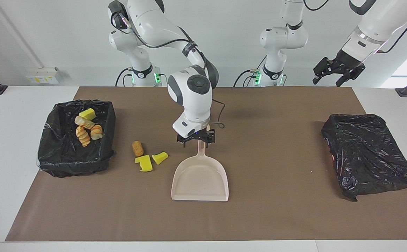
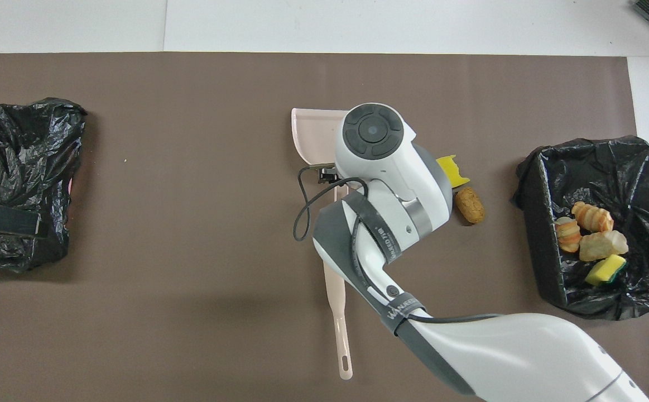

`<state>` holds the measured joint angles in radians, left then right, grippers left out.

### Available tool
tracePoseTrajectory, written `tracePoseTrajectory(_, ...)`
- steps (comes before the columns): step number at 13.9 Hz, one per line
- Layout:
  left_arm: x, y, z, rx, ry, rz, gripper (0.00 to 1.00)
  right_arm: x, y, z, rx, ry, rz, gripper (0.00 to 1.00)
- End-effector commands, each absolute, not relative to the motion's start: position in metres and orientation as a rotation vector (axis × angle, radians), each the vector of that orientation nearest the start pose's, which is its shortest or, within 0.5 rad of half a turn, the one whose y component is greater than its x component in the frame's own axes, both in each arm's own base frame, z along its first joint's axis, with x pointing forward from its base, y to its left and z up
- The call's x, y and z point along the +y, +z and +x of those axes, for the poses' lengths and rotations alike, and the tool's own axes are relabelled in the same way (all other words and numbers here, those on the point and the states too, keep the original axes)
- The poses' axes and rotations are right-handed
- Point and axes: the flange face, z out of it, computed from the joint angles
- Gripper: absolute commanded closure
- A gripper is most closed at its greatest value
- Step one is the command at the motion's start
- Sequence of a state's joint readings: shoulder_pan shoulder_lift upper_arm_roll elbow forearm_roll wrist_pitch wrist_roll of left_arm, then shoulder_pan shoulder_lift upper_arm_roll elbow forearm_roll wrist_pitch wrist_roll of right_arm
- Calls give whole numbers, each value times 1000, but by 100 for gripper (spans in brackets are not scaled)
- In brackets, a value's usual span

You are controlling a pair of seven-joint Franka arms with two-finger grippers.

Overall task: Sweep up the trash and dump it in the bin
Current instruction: 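Set the dustpan down on the table with the right gripper and withdraw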

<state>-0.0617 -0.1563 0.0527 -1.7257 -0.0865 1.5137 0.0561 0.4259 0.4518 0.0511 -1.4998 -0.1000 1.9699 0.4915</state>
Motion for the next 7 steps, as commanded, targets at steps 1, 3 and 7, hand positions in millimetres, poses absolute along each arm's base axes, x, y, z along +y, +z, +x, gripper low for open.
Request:
tracePoseTrajectory(1, -11, 635, 505, 110, -7, -3167, 0, 242, 460, 625, -156, -58, -3182, 0)
tracePoseTrajectory(3, -12, 641, 512, 90, -99, -3161, 0, 184, 483, 634, -279, -43, -3182, 0)
tracePoseTrajectory(7, -18, 646, 528, -52, -248, -3168, 0, 96, 521, 634, -485, -20, -3171, 0)
